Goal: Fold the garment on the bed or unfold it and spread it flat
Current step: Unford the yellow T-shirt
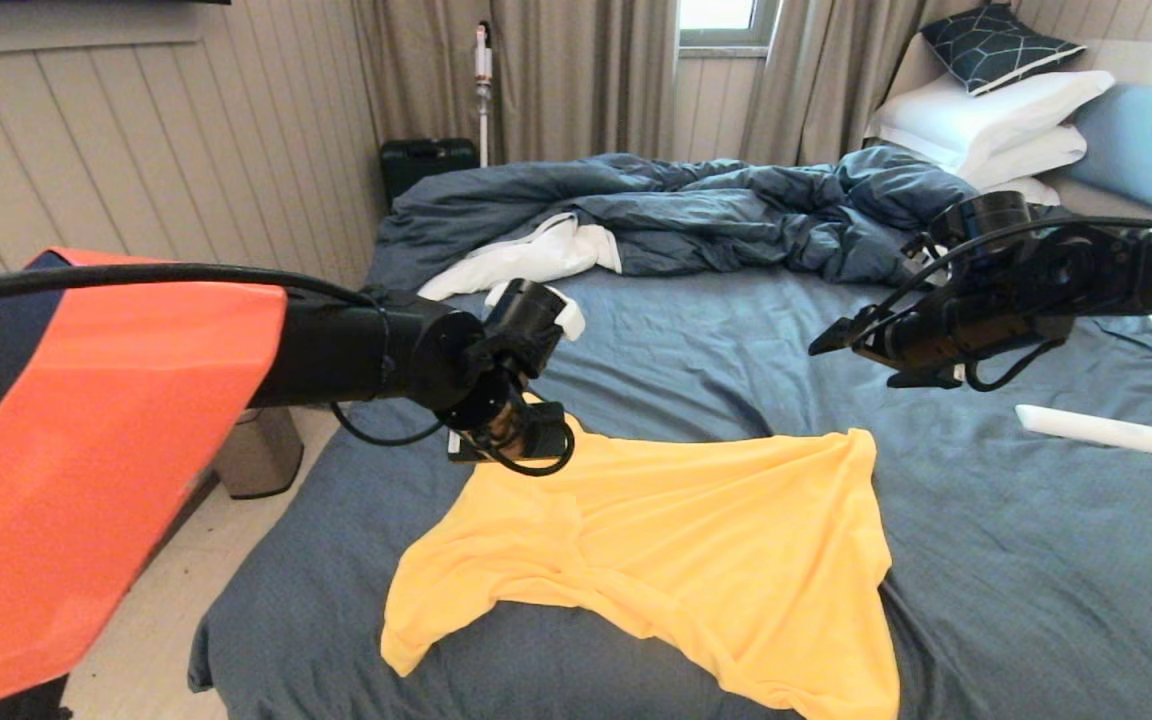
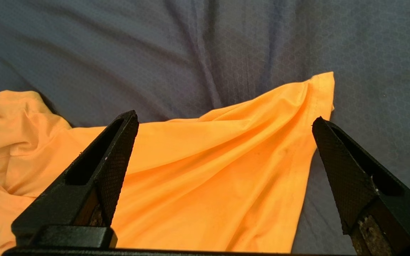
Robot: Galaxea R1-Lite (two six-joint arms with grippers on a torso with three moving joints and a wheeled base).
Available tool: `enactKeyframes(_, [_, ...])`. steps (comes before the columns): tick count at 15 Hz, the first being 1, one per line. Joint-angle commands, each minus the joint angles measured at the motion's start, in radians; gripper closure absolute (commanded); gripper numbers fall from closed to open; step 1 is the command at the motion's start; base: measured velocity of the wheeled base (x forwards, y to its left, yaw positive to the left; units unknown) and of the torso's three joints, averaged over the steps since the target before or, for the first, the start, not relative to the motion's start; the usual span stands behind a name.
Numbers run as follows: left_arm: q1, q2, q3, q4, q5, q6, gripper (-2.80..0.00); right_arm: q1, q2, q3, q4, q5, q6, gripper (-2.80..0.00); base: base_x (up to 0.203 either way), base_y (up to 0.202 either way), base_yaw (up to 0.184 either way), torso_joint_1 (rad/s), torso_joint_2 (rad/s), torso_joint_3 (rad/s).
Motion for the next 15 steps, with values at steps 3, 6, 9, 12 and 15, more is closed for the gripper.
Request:
enactKeyframes(3, [-0.022, 0.114, -0.11, 0.081, 0.004, -0.034, -2.8, 0.0, 0.003, -0.001, 0.001, 0.001, 0.002, -2.8, 0.0, 0.0, 0.0, 0.0, 0.0, 0.0])
enactKeyframes(6, [-0.014, 0.158, -0.111, 0.051, 0.014, -0.038, -2.8, -0.001, 0.003, 0.0, 0.001, 0.001, 0.002, -2.8, 0.0, 0.0, 0.0, 0.0, 0.0, 0.0])
enactKeyframes(9, [0.012, 0.18, -0.11, 0.04, 0.035, -0.066, -2.8, -0.001, 0.008, -0.001, 0.001, 0.001, 0.002, -2.8, 0.0, 0.0, 0.0, 0.0, 0.0, 0.0])
enactKeyframes(12, [0.038, 0.184, -0.11, 0.039, 0.064, -0.072, -2.8, 0.0, 0.011, -0.001, 0.001, 0.001, 0.002, -2.8, 0.0, 0.0, 0.0, 0.0, 0.0, 0.0])
enactKeyframes(15, [0.052, 0.198, -0.11, 0.039, 0.069, -0.072, -2.8, 0.002, 0.018, -0.001, 0.001, 0.001, 0.002, -2.8, 0.0, 0.0, 0.0, 0.0, 0.0, 0.0])
